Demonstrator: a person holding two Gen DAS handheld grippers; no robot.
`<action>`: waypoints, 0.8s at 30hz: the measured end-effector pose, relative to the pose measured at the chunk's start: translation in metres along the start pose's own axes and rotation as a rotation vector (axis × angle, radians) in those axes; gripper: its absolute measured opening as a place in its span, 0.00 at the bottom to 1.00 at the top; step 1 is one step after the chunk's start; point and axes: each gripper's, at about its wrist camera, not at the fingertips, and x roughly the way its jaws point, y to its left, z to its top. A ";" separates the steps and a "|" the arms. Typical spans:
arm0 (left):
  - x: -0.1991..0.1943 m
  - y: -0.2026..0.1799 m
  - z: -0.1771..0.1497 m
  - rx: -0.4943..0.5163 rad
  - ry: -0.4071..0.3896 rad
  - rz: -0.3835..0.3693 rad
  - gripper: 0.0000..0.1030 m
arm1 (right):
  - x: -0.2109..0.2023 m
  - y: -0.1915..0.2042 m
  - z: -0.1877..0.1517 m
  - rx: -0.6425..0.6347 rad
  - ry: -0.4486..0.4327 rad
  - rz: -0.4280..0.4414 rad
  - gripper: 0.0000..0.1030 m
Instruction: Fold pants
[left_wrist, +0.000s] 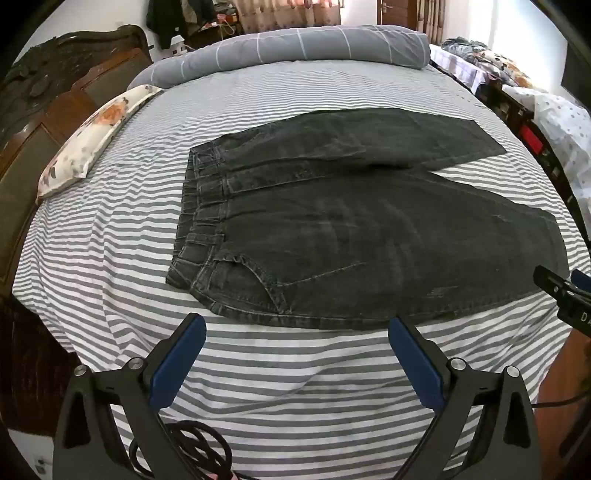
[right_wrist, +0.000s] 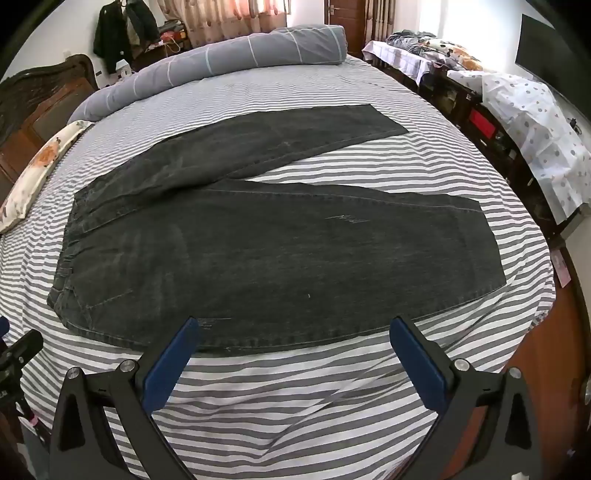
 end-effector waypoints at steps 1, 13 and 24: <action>0.000 -0.001 0.000 0.004 0.000 0.002 0.95 | 0.000 0.000 0.000 0.002 0.000 0.008 1.00; 0.005 0.007 -0.005 -0.037 0.014 -0.021 0.93 | 0.000 0.005 0.000 -0.008 0.002 0.011 1.00; 0.006 0.009 -0.006 -0.040 0.014 -0.019 0.93 | 0.002 0.005 -0.001 -0.010 0.008 0.013 1.00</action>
